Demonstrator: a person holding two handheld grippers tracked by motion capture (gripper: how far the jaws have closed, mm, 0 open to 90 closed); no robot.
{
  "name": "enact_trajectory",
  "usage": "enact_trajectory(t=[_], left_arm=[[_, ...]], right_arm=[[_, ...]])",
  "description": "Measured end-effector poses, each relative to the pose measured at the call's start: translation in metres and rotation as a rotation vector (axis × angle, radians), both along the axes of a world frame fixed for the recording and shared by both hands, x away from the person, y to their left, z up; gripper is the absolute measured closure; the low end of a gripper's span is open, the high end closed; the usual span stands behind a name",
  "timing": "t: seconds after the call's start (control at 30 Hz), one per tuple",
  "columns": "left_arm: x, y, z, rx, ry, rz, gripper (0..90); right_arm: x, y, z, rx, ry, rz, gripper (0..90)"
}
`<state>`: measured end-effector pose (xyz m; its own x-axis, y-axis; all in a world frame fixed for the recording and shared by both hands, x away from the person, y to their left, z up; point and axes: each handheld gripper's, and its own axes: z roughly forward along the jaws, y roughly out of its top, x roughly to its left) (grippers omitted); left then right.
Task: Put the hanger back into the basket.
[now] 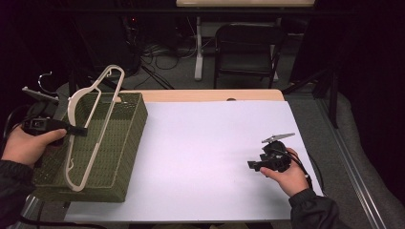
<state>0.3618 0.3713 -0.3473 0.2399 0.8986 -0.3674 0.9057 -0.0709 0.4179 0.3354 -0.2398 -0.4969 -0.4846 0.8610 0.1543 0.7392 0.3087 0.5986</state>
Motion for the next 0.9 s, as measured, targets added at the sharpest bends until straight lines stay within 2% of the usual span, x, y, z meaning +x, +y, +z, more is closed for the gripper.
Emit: enact_trajectory(t=[0.17, 0.3, 0.53, 0.73, 0.9], left_arm=[[0.004, 0.002, 0.003, 0.126, -0.044, -0.078, 87.2], [0.005, 0.002, 0.005, 0.278, -0.075, -0.137, 87.2], [0.005, 0.004, 0.001, 0.435, -0.126, -0.260, 87.2], [0.005, 0.003, -0.008, 0.500, -0.142, -0.346, 87.2], [0.003, 0.004, -0.019, 0.507, -0.161, -0.392, 87.2]], right_arm=[[0.000, -0.001, -0.002, 0.003, 0.011, 0.000, 38.2], [-0.001, -0.002, -0.003, 0.003, 0.006, -0.011, 38.3], [-0.001, -0.002, -0.006, 0.001, 0.008, -0.009, 38.7], [0.000, -0.002, -0.006, 0.002, 0.001, -0.010, 38.5], [0.001, -0.002, -0.005, 0.003, 0.009, -0.007, 38.5]])
